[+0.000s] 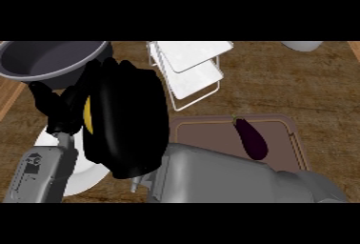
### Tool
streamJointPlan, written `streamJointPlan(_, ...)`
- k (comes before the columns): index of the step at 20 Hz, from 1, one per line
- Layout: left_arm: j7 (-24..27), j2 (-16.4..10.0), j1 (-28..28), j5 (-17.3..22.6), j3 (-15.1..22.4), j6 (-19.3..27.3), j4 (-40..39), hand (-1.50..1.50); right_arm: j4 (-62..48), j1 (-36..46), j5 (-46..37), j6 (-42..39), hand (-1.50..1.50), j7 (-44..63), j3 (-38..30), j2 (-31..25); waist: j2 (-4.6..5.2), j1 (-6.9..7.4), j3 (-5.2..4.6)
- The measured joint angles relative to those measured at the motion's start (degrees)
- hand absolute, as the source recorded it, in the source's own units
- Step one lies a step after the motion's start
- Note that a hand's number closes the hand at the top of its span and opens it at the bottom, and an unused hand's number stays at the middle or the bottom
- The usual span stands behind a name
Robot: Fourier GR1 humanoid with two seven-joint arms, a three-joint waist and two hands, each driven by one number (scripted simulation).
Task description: Pick the lemon from the tray and place it in the tiered shelf
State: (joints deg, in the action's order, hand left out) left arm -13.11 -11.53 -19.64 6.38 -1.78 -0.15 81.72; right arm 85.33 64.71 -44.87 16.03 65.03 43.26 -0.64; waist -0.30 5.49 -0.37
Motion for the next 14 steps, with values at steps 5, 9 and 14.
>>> streamJointPlan(5, 0.2, -0.3, 0.3, 0.1, -0.6, 0.2, 0.0, 0.0, -7.4, 8.8, 2.4, -0.4, 1.5, 1.8, -4.8, -0.1, 0.08, -1.07, 0.07)
streamJointPlan(9, 0.3, -0.4, 0.8, 0.0, -1.1, 0.4, 0.7, 0.0, -12.6, 12.8, 4.1, -0.1, 1.5, 2.0, -7.9, 0.0, 0.15, -2.09, 0.16)
streamJointPlan(14, 0.8, -0.4, 3.5, -0.1, -1.3, 0.8, 2.7, 0.0, -16.3, 13.0, 3.8, 2.1, 1.5, 0.4, -11.7, 0.1, 0.16, -3.31, 0.26)
